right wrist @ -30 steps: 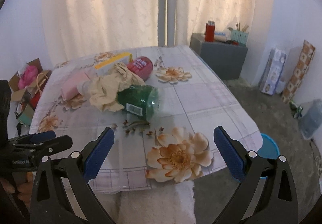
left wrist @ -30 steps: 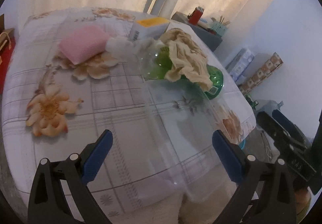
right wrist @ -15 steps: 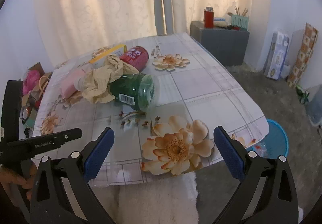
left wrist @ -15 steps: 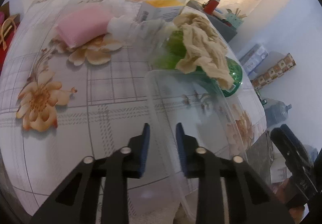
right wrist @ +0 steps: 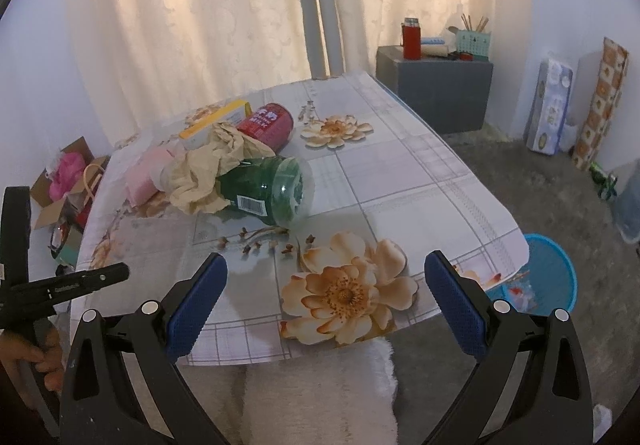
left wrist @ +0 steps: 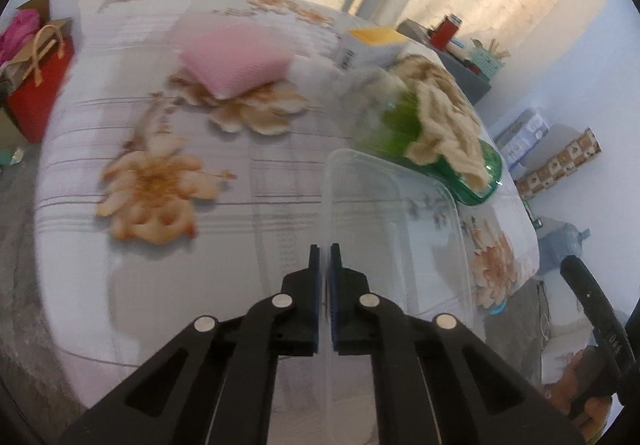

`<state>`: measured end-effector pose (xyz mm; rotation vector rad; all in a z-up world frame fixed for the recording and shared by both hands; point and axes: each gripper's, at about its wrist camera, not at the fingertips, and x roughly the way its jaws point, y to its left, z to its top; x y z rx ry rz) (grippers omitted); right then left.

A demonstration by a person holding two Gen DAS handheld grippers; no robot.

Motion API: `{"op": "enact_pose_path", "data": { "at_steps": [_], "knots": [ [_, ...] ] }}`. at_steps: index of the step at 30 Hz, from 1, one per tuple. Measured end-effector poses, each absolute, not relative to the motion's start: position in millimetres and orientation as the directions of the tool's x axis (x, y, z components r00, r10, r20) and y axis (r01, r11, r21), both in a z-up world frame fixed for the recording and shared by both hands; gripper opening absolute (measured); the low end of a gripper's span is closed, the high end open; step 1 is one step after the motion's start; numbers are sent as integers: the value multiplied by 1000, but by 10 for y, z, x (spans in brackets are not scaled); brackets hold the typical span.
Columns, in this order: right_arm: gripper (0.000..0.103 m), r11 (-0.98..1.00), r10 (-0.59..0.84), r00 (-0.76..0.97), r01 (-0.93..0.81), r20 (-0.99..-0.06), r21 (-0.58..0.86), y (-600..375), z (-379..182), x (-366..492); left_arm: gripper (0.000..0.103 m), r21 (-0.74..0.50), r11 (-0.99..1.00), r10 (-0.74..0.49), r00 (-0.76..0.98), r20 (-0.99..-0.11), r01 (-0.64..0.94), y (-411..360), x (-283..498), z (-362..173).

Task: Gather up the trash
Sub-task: 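Return both tools to the bed and approach the clear plastic container, then grasp the beige cloth with the right tool and lift it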

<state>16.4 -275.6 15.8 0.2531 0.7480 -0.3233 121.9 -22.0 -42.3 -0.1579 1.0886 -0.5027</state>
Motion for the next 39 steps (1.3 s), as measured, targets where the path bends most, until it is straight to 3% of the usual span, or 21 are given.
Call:
{"op": "enact_pose_path", "data": {
  "at_steps": [5,9,14,21,39],
  "knots": [
    [95,944,-141,717,306,-682,127,-2686,228,237,3,-342,906,-420,420,-804,250,94,1281,-412],
    [95,981,14,768,113,-640,157,-2543,345,413,4,-345,917,-398,443,-804,198,279,1361,-412],
    [95,995,83,782,-31,-618,93,-2427,457,774,4,-386,907,-419,431,-799,168,397,1397,-443],
    [95,963,220,712,-51,-667,263,-2744,351,1486,10,-418,891,-452,417,-789,174,424,1406,-468],
    [86,959,271,516,-219,-812,181,-2656,-52,2132,14,-436,883,-467,408,-784,173,483,1429,-512]
  ]
}}
